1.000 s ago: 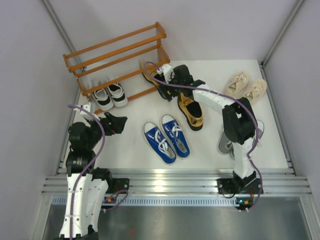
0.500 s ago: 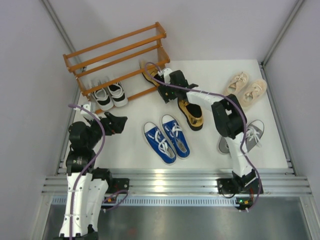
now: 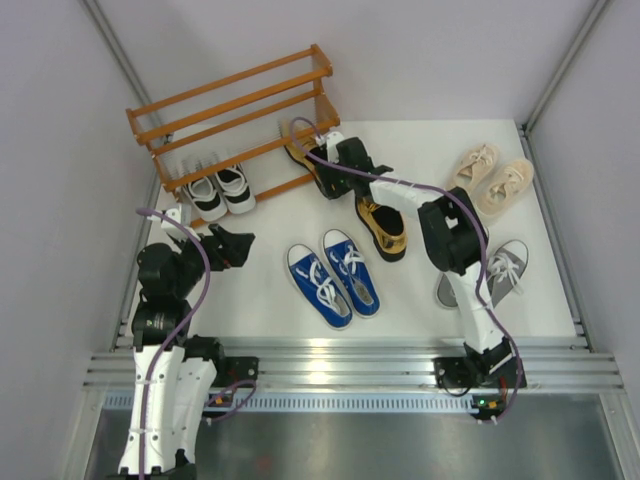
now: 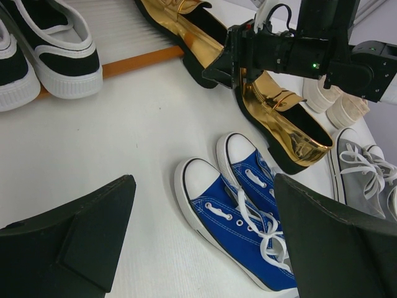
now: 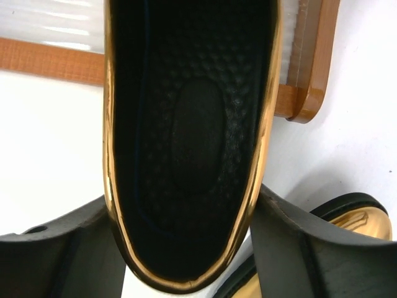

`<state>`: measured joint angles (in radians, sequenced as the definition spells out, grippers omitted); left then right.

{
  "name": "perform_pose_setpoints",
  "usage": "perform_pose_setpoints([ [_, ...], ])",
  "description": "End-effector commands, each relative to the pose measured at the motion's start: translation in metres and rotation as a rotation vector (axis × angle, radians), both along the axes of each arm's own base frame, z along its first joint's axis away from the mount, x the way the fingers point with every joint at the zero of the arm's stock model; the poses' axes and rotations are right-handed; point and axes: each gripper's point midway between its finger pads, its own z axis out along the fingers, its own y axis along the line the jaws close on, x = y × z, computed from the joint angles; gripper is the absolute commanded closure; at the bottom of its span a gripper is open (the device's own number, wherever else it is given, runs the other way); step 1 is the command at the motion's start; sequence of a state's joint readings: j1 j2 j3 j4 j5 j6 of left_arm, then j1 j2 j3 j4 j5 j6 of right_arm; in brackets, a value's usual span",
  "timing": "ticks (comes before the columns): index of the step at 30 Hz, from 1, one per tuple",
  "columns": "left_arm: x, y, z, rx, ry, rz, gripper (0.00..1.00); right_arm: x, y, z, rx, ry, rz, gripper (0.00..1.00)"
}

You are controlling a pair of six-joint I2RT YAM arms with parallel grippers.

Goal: Place and organize the shoes onto the shoe shelf
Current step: Place the shoe at the shoe shelf.

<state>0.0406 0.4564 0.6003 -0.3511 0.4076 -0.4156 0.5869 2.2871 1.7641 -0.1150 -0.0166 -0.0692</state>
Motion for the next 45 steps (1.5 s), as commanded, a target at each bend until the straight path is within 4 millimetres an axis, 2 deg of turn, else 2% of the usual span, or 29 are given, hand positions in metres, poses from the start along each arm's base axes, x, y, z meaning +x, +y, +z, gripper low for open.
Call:
perform_pose_setpoints([
  [1,0.005,-0.001,0.009,0.013,-0.049,-0.013,0.02,0.013,0.018,0.028,0.072,-0.062,0.006,0.47],
  [4,0.004,-0.001,0.01,0.014,-0.05,-0.013,0.02,0.014,0.018,0.04,0.089,-0.065,-0.011,0.61],
  [7,0.004,-0.001,0.01,0.014,-0.053,-0.013,0.02,0.012,0.018,0.053,0.114,-0.058,-0.015,0.7],
  [12,0.004,-0.001,0.011,0.013,-0.06,-0.014,0.02,0.013,0.018,0.083,0.14,-0.093,-0.016,0.75],
  [18,0.003,-0.002,0.012,0.013,-0.066,-0.022,0.02,0.013,0.021,0.105,0.184,-0.094,-0.032,0.82],
  [27,0.003,-0.002,0.013,0.013,-0.067,-0.02,0.02,0.015,0.025,0.125,0.209,-0.103,-0.044,0.87],
  [36,0.002,-0.003,0.013,0.011,-0.071,-0.024,0.02,0.019,0.035,0.137,0.224,-0.119,-0.046,0.92],
  [43,0.002,-0.002,0.013,0.012,-0.072,-0.023,0.02,0.025,0.044,0.139,0.238,-0.128,-0.056,0.99],
  [45,0.002,-0.003,0.013,0.012,-0.07,-0.025,0.02,0.03,0.04,0.136,0.228,-0.135,-0.09,1.0],
])
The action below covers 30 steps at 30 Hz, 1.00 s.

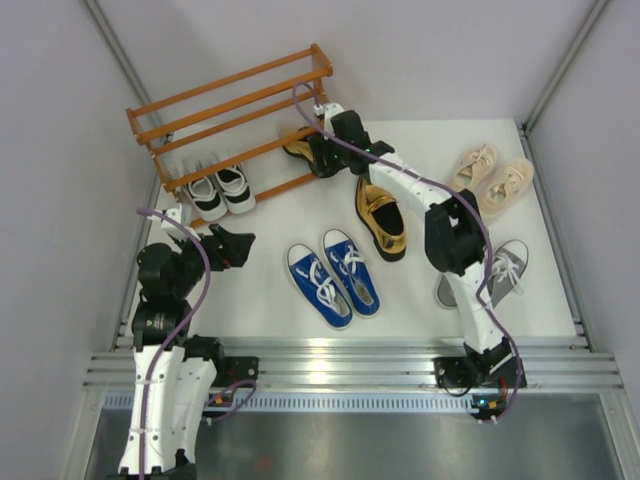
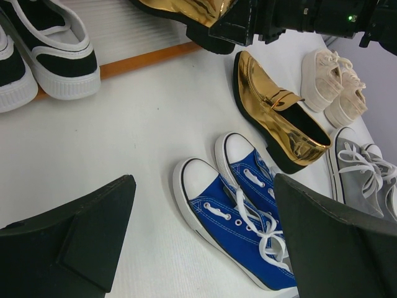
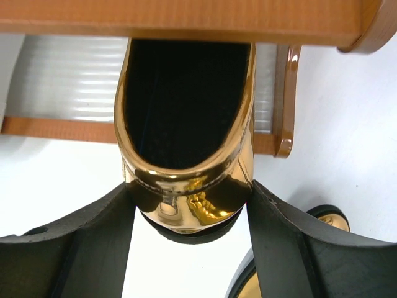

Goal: Place and organize the shoes onto the shoe shelf
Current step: Place the shoe at the shoe shelf.

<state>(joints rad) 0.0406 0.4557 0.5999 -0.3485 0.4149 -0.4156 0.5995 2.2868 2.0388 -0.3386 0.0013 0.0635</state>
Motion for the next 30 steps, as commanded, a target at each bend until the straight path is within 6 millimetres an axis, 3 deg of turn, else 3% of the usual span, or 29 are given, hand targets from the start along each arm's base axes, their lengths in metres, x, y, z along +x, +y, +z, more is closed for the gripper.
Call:
perform_pose_setpoints([
  [1,0.003,-0.001,0.012,0.013,-0.066,-0.018,0.02,0.022,0.021,0.058,0.114,-0.153,-0.024,1.0],
  [17,0.003,-0.002,0.011,0.013,-0.064,-0.018,0.02,0.028,0.02,0.009,0.074,-0.13,-0.171,1.0],
  [26,0.003,-0.001,0.011,0.015,-0.063,-0.016,0.02,0.033,0.023,0.004,0.05,-0.162,-0.216,1.0],
  [30,0.004,-0.001,0.012,0.014,-0.065,-0.018,0.02,0.033,0.019,-0.005,0.021,-0.162,-0.209,0.9],
])
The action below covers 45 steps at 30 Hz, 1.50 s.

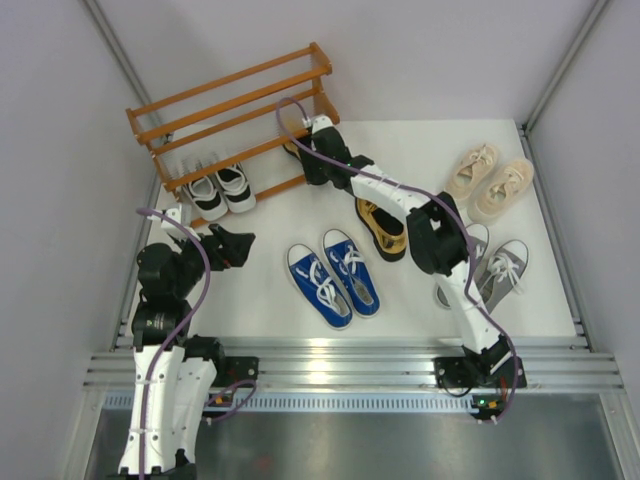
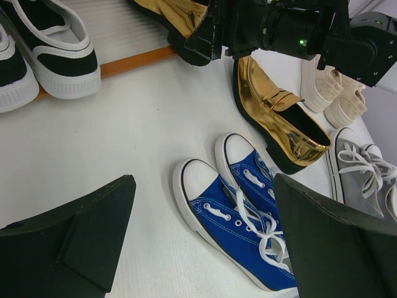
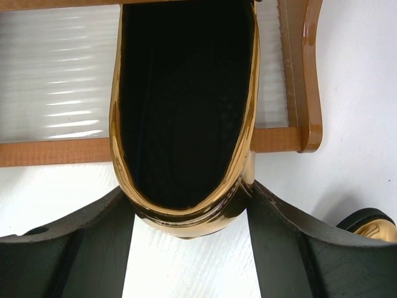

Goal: Place and organize the shoes onto the shoe shelf
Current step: Place the shoe at the shoe shelf.

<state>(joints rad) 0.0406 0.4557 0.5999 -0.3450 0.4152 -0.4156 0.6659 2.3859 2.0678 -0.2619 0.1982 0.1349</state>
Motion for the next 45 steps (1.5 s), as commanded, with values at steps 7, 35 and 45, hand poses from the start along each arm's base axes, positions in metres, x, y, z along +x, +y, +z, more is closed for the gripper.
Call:
perform_pose_setpoints([
  [7,0.0029,-0.0019,0.0105,0.014,-0.061,-0.02,0.02,0.0249,-0.0051,0.0233,0.029,-0.126,-0.048,0.82],
  [35,0.002,-0.0017,0.0121,0.015,-0.069,-0.019,0.02,0.0266,-0.0058,0.0205,0.015,-0.13,-0.022,0.78],
  [45,0.0022,-0.0013,0.0121,0.016,-0.068,-0.018,0.02,0.0305,-0.0089,0.0178,0.003,-0.133,-0.024,0.61],
])
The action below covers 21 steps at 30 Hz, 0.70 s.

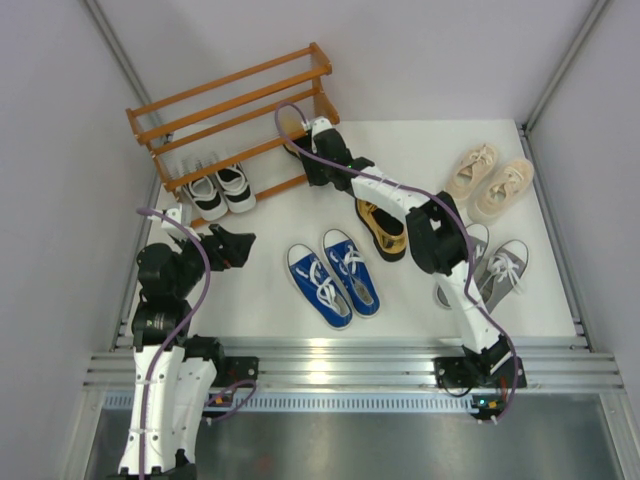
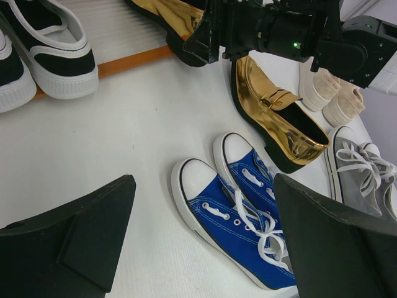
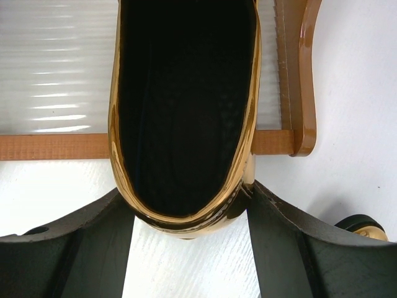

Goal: Place and organize the shoes onto the shoe shelf
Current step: Place the shoe at the shoe shelf.

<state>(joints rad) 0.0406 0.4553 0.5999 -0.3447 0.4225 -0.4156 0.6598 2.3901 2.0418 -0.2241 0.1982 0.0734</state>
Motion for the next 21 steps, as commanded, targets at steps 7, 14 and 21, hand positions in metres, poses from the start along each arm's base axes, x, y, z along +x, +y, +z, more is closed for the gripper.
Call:
perform_pose_setpoints([
  [7,0.003,0.0,0.012,0.017,-0.069,-0.012,0.02,0.022,-0.003,0.023,0.043,-0.094,-0.021,0.37],
  [14,0.002,-0.001,0.012,0.016,-0.07,-0.015,0.02,0.017,-0.004,0.034,0.049,-0.104,-0.006,0.16],
  [21,0.001,-0.001,0.013,0.016,-0.076,-0.013,0.02,0.007,-0.011,0.057,0.045,-0.121,0.006,0.07],
])
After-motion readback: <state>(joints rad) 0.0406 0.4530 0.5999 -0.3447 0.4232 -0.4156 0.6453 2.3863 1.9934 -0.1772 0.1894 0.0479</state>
